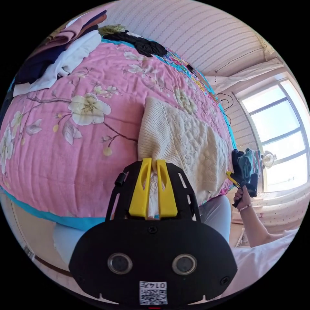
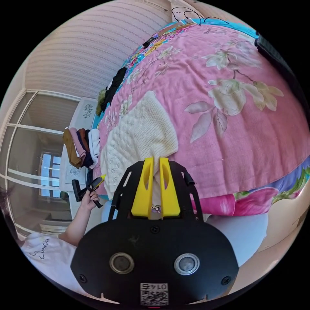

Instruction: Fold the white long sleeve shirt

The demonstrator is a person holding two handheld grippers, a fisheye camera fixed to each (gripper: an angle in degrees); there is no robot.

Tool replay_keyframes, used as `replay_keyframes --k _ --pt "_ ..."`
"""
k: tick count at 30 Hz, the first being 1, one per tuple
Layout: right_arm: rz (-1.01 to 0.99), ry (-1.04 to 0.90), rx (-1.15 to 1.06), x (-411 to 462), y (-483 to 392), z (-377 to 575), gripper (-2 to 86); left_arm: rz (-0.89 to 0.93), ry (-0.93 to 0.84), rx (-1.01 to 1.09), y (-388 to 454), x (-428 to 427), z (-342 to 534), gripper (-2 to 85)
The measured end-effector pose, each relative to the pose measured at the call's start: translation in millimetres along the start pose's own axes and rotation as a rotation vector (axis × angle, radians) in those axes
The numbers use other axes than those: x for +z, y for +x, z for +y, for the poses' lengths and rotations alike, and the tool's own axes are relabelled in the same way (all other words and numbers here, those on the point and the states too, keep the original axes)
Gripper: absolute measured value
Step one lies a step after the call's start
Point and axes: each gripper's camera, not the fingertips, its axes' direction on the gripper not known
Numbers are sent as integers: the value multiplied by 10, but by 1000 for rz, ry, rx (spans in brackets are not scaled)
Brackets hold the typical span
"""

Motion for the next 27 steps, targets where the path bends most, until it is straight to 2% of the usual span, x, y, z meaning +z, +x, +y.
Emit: replay_keyframes --k 5,8,14,16,18,20,23,27 --pt "-48 36 -82 -191 -91 95 12 68 8 52 39 -255 183 -5" --pt "-66 -31 -65 -94 -61 97 10 31 -35 65 36 -208 330 -7" --pt "33 -81 -18 329 -57 139 10 28 -47 -37 -52 106 628 13" --pt "101 -61 -32 388 -150 192 8 -23 -15 12 116 76 753 7" --pt "275 -41 -103 445 -373 273 5 -104 6 83 337 51 878 -4" --pt "547 13 -318 647 -882 432 1 -161 18 195 622 77 1030 -8" --pt "460 -65 -583 1143 -1418 557 -1 -228 2 390 1133 277 1310 -9" --pt "375 -157 -725 1768 -1858 516 -3 -172 -27 607 1766 726 1602 -10"
